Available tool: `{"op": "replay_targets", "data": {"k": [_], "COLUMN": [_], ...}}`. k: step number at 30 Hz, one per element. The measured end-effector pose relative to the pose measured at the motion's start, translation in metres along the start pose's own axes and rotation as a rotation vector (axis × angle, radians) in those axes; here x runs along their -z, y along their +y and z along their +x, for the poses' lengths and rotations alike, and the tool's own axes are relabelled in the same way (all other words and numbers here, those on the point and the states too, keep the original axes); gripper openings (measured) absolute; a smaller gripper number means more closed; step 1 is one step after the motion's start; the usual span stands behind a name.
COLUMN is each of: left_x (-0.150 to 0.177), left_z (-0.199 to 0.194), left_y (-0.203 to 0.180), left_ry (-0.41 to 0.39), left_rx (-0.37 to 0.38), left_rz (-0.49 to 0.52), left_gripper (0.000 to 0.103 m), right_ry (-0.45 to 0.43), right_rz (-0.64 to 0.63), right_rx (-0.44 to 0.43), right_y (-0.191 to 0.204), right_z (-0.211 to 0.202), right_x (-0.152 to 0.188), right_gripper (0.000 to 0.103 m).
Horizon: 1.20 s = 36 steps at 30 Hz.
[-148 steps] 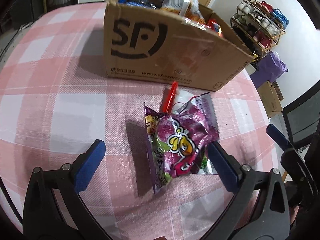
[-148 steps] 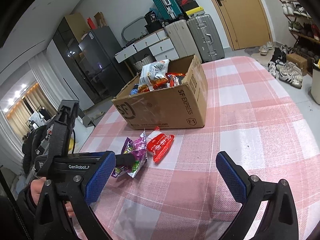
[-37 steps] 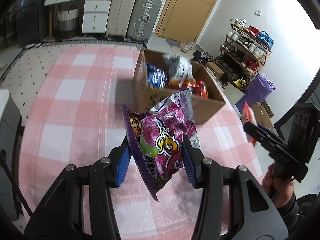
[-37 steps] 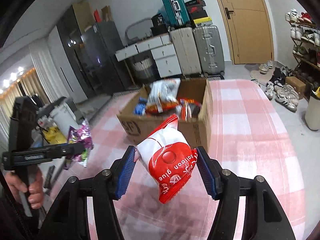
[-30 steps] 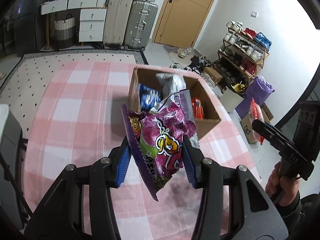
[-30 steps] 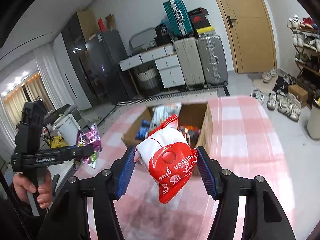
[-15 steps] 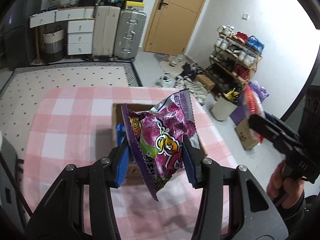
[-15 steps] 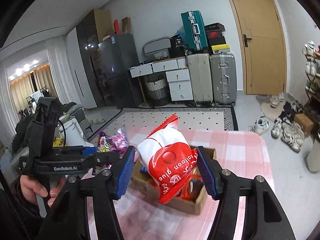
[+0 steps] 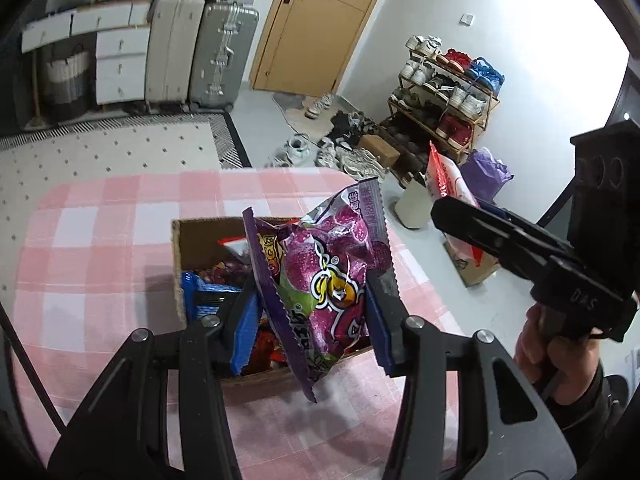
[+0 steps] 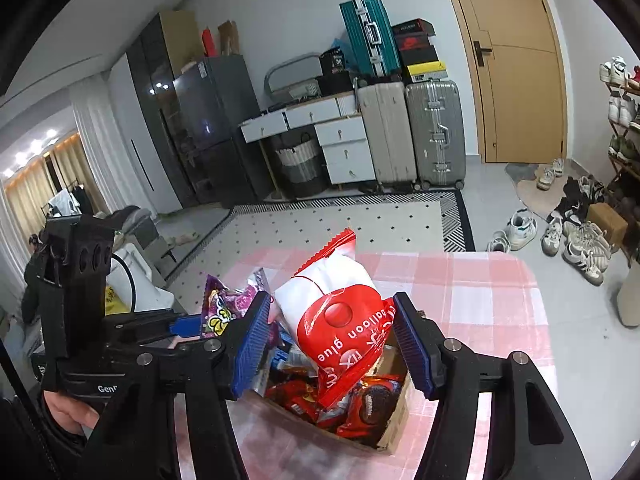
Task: Organize snacks
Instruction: 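Carry both packets over the box and open both grippers to drop them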
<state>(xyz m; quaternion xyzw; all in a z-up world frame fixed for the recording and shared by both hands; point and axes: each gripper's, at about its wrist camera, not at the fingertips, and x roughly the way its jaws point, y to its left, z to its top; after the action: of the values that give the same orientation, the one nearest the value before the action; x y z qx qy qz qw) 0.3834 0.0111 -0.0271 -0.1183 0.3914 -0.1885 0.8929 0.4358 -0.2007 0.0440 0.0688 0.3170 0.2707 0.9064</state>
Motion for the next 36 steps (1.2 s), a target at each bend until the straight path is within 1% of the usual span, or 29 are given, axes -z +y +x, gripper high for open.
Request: {"op": "replay_targets", "data": {"k": [2,9,13,15,17,19,24,25,26,28,29,31,32,33,36], "left_x": [0.001,0.010,0.018,0.022,0.023,0.022,0.020,0.020,0.019,0.018,0.017,0.017,0.016,0.015,0.013], "left_z": [0.010,0.033,0.046,0.049,0.050,0.052,0.056,0.058,0.059,0.063,0.061,0.058,0.056,0.053,0.047], "left_y": [0.006,0.023,0.037,0.038,0.038,0.038,0.042,0.045,0.047,0.053,0.054,0.055,0.054,0.054,0.054], "left_ry": [0.008,0.029,0.035,0.033,0.026,0.026,0.031,0.037,0.044,0.055,0.052,0.042,0.038,0.029,0.010], "left_rx": [-0.014,0.003,-0.010,0.001,-0.013,-0.012,0.006,0.012,0.014,0.010,0.003,0.003,-0.011,-0.020,-0.020], "left_rz": [-0.007,-0.014,-0.043,-0.042,-0.029,-0.021,-0.039,-0.057,-0.074,-0.107,-0.116,-0.116,-0.114,-0.111,-0.114], "left_gripper": [0.044,0.044,0.044,0.044,0.044,0.044,0.044,0.045,0.047,0.058,0.061,0.069,0.072,0.079,0.079], "right_ry": [0.003,0.054,0.080,0.093,0.098,0.112,0.114,0.114,0.113,0.120,0.122,0.117,0.112,0.106,0.090], "right_rz": [0.007,0.042,0.062,0.100,0.112,0.111,0.092,0.094,0.102,0.131,0.141,0.160,0.163,0.162,0.153], "right_rx": [0.007,0.021,0.014,-0.004,-0.004,-0.002,0.006,0.007,0.011,0.010,0.011,0.007,-0.001,-0.010,-0.015], "right_y": [-0.005,-0.025,-0.036,-0.043,-0.049,-0.051,-0.051,-0.051,-0.052,-0.054,-0.056,-0.060,-0.061,-0.061,-0.059], "right_z": [0.008,0.046,0.065,0.076,0.084,0.093,0.100,0.101,0.103,0.105,0.107,0.106,0.103,0.101,0.093], "right_x": [0.004,0.022,0.028,0.032,0.034,0.037,0.039,0.039,0.039,0.037,0.035,0.033,0.033,0.033,0.033], "right_gripper": [0.062,0.062,0.062,0.062,0.062,0.062,0.063,0.065,0.072,0.085,0.085,0.085,0.086,0.086,0.086]}}
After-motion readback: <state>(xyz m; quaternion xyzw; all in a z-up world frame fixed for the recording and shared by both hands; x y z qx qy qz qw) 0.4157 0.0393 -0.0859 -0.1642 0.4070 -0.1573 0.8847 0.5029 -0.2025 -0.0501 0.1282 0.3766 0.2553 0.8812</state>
